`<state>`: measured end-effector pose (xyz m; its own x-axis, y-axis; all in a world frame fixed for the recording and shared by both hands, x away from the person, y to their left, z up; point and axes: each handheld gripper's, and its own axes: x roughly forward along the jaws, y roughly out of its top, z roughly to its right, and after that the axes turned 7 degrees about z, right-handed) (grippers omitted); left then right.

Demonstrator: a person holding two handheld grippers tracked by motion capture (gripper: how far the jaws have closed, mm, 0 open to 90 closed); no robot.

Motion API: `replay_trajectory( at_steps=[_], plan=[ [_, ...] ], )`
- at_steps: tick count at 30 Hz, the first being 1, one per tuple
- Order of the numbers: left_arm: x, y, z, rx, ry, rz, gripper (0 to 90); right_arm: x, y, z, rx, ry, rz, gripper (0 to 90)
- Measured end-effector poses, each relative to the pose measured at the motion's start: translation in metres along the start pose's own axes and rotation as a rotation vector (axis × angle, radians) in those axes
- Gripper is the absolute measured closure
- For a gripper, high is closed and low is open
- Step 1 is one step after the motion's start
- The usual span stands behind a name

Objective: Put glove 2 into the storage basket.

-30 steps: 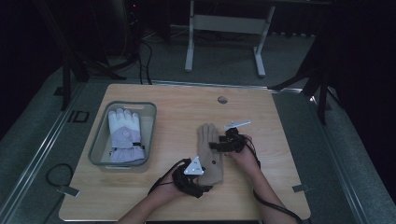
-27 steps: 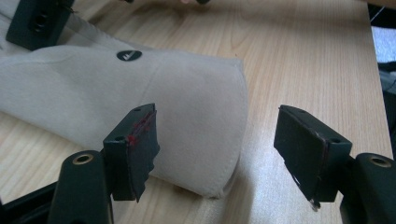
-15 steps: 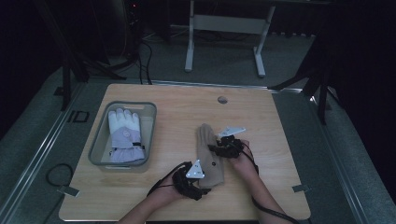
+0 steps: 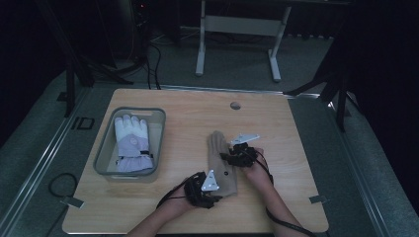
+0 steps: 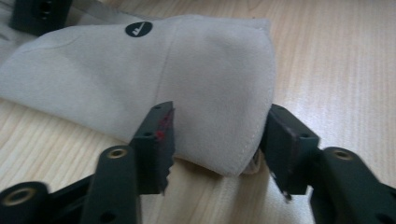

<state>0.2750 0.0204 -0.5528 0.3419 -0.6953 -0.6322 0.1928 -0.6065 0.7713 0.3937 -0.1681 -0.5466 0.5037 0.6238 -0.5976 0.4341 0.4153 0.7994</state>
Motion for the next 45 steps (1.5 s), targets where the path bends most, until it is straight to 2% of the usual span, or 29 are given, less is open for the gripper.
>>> replay_trajectory(
  at_steps=[1,6,8,9,13,14,18,21,25,30,32,36,38,45],
  plan=[
    [0.0,0.001,0.0,0.006,0.006,-0.007,52.4,0.0,0.0,0.0,0.002,0.0,0.001,66.4],
    [0.001,0.003,-0.001,0.015,0.031,-0.02,59.9,0.0,0.001,-0.001,0.004,-0.005,-0.006,66.4],
    [0.001,0.004,-0.002,0.014,0.059,-0.029,70.0,0.0,0.001,-0.001,0.0,-0.009,-0.008,66.4],
    [0.001,0.004,-0.004,0.007,0.061,-0.03,76.3,0.0,0.002,-0.002,-0.003,-0.014,-0.009,66.6],
    [0.001,0.006,-0.006,-0.012,0.052,-0.036,79.7,0.0,0.002,-0.002,0.002,-0.016,-0.006,67.0],
    [-0.001,0.009,-0.01,-0.03,0.042,-0.039,80.5,-0.002,0.005,-0.003,0.002,-0.022,0.006,67.6],
    [-0.007,0.013,-0.013,-0.034,0.036,-0.035,81.2,-0.005,0.012,-0.003,0.013,-0.017,0.011,68.1],
    [-0.018,0.021,-0.015,-0.02,0.045,-0.023,81.2,-0.011,0.023,-0.003,0.028,-0.002,0.041,68.1],
    [-0.029,0.028,-0.018,0.002,0.053,-0.032,81.3,-0.016,0.035,-0.007,0.019,-0.005,0.067,68.1],
    [-0.04,0.032,-0.019,0.023,0.073,-0.039,81.5,-0.016,0.048,-0.012,0.008,0.007,0.076,68.0],
    [-0.048,0.033,-0.022,0.03,0.074,-0.056,81.5,-0.014,0.056,-0.018,-0.008,0.012,0.082,68.0],
    [-0.056,0.032,-0.024,0.031,0.078,-0.073,81.4,-0.012,0.063,-0.023,-0.016,0.028,0.085,68.0],
    [-0.062,0.032,-0.027,0.019,0.076,-0.074,81.4,-0.008,0.072,-0.029,-0.019,0.039,0.087,68.0],
    [-0.084,0.029,-0.035,0.005,0.107,-0.074,81.4,-0.002,0.092,-0.04,-0.026,0.059,0.108,67.9]
  ],
)
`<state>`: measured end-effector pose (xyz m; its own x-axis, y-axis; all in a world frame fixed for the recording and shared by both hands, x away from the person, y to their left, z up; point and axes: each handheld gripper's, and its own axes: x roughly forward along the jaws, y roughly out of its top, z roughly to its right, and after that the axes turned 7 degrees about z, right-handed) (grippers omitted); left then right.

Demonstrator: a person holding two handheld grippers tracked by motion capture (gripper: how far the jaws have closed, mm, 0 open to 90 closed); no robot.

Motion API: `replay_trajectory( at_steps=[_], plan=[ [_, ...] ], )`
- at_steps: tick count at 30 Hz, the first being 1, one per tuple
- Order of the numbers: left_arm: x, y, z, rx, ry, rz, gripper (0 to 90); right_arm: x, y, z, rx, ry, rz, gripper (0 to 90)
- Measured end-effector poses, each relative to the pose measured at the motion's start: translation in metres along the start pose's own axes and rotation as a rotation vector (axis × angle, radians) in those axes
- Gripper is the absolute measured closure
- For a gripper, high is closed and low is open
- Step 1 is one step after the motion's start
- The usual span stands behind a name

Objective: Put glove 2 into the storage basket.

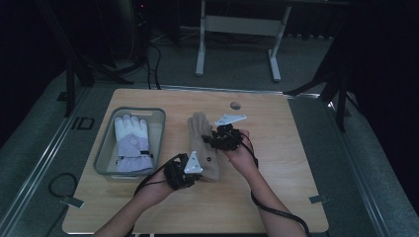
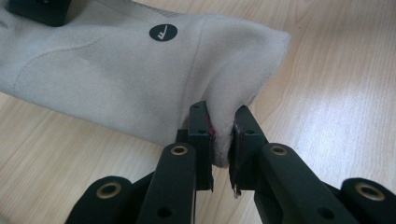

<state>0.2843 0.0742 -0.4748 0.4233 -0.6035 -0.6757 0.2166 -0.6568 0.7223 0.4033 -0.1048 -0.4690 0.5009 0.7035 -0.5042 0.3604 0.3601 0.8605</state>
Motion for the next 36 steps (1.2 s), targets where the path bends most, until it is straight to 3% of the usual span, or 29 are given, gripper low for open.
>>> replay_trajectory(
  at_steps=[8,18,27,36],
  plan=[
    [-0.033,-0.005,-0.016,-0.006,0.051,-0.012,81.4,0.014,0.026,-0.014,-0.024,0.02,0.024,67.9],
    [-0.061,-0.02,-0.029,-0.019,0.099,-0.028,81.3,0.037,0.051,-0.035,-0.04,0.053,0.038,67.8],
    [-0.091,-0.042,-0.042,-0.058,0.152,-0.047,81.3,0.069,0.074,-0.06,-0.071,0.097,0.031,67.8],
    [-0.118,-0.07,-0.055,-0.112,0.2,-0.079,81.3,0.114,0.095,-0.093,-0.112,0.144,0.013,67.7]
  ],
)
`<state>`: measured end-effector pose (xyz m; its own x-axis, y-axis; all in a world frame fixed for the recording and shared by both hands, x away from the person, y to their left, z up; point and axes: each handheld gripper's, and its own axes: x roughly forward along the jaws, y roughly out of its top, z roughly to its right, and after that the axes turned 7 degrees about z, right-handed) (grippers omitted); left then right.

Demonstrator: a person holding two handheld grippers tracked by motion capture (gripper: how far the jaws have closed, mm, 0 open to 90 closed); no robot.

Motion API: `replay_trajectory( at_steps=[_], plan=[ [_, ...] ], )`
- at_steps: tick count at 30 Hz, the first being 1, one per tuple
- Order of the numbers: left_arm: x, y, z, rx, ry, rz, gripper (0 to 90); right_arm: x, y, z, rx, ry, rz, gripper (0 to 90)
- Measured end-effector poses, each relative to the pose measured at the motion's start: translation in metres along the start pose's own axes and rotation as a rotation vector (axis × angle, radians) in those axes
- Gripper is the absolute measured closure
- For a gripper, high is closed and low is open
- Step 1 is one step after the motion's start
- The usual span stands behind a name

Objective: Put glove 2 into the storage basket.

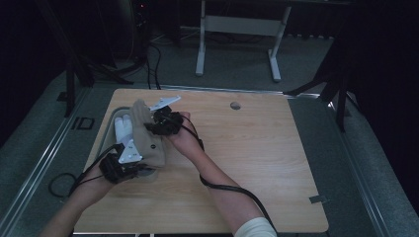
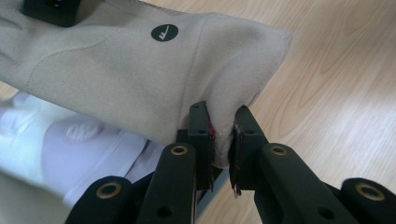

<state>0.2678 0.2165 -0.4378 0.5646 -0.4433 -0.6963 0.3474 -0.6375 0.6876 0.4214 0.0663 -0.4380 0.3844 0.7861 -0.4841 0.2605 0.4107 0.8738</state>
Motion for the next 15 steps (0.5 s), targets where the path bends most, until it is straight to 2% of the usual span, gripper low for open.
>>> replay_trajectory(
  at_steps=[5,9,10,15],
  plan=[
    [-0.009,-0.013,-0.01,-0.032,0.024,-0.004,81.3,0.019,0.009,-0.008,-0.002,0.025,-0.003,67.7],
    [-0.011,-0.019,-0.015,-0.038,0.041,-0.015,81.3,0.028,0.014,-0.012,-0.013,0.029,-0.005,67.7],
    [-0.01,-0.022,-0.017,-0.039,0.048,-0.026,81.3,0.035,0.016,-0.014,-0.012,0.031,-0.004,67.7],
    [-0.007,-0.029,-0.019,-0.06,0.039,-0.039,81.3,0.047,0.013,-0.016,-0.016,0.036,-0.022,67.7]
  ],
)
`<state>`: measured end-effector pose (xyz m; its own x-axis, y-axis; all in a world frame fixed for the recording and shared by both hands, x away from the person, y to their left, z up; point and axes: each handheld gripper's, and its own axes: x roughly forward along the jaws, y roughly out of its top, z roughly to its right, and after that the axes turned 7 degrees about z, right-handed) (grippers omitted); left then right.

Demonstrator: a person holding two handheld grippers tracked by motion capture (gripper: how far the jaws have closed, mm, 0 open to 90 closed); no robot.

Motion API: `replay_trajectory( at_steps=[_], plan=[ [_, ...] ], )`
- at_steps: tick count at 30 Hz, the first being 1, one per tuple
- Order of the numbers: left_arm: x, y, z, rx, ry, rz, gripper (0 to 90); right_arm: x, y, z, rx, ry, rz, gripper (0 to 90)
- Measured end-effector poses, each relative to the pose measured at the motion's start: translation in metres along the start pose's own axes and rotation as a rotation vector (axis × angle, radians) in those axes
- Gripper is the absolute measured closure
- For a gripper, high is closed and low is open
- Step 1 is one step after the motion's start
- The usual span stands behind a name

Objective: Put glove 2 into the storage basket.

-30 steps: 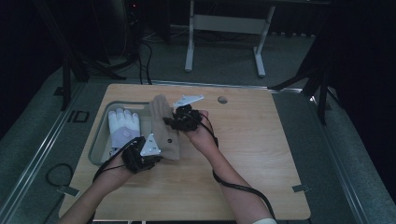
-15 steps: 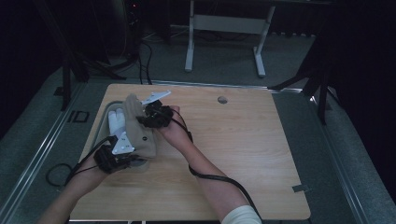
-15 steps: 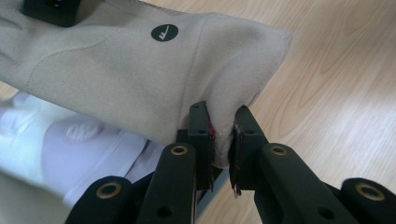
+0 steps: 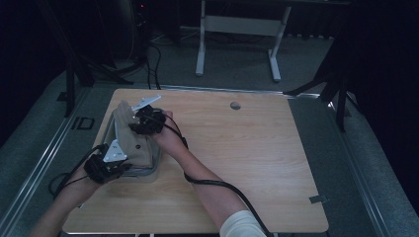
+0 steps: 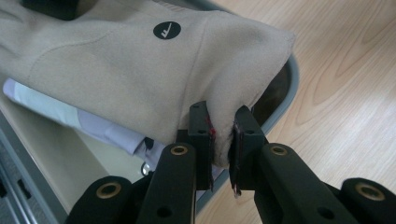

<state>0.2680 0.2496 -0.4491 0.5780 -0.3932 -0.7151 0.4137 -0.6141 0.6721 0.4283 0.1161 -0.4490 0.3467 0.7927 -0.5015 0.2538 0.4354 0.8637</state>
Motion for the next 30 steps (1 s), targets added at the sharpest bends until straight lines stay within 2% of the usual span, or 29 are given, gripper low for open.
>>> replay_trajectory(
  at_steps=[3,7,12,14,19,22,24,25,26,27,28,29,30],
  plan=[
    [0.005,-0.004,0.0,-0.004,0.004,-0.009,81.2,0.011,-0.006,0.001,0.017,0.005,-0.027,67.7],
    [0.011,-0.007,-0.004,-0.03,-0.002,-0.013,81.2,0.021,-0.011,0.004,0.03,0.002,-0.05,67.5],
    [0.017,-0.008,-0.003,-0.024,-0.003,-0.026,81.1,0.029,-0.02,0.01,0.058,-0.004,-0.086,66.8],
    [0.02,-0.009,-0.004,-0.034,-0.01,-0.03,81.1,0.032,-0.023,0.011,0.069,-0.005,-0.1,66.5],
    [0.025,-0.01,-0.005,-0.044,-0.012,-0.036,81.1,0.035,-0.028,0.014,0.066,-0.01,-0.105,65.4],
    [0.025,-0.01,-0.007,-0.065,-0.029,-0.033,80.6,0.033,-0.025,0.013,0.058,-0.021,-0.11,57.5],
    [0.025,-0.01,-0.008,-0.07,-0.03,-0.032,79.7,0.03,-0.024,0.014,0.062,-0.014,-0.113,56.0],
    [0.024,-0.01,-0.008,-0.077,-0.035,-0.03,78.8,0.024,-0.023,0.018,0.066,-0.011,-0.099,47.0],
    [0.023,-0.01,-0.009,-0.082,-0.034,-0.025,78.8,0.024,-0.023,0.018,0.066,-0.011,-0.099,47.0],
    [0.019,-0.01,-0.009,-0.092,-0.03,-0.009,72.9,0.018,-0.023,0.021,0.075,0.001,-0.104,39.8],
    [0.019,-0.01,-0.009,-0.092,-0.03,-0.009,68.1,0.014,-0.023,0.022,0.076,-0.006,-0.098,37.0],
    [0.013,-0.009,-0.01,-0.122,-0.025,0.015,61.6,0.011,-0.022,0.023,0.084,0.002,-0.097,34.4],
    [0.013,-0.009,-0.01,-0.122,-0.025,0.015,58.0,0.011,-0.022,0.023,0.084,0.002,-0.097,34.4]
  ],
)
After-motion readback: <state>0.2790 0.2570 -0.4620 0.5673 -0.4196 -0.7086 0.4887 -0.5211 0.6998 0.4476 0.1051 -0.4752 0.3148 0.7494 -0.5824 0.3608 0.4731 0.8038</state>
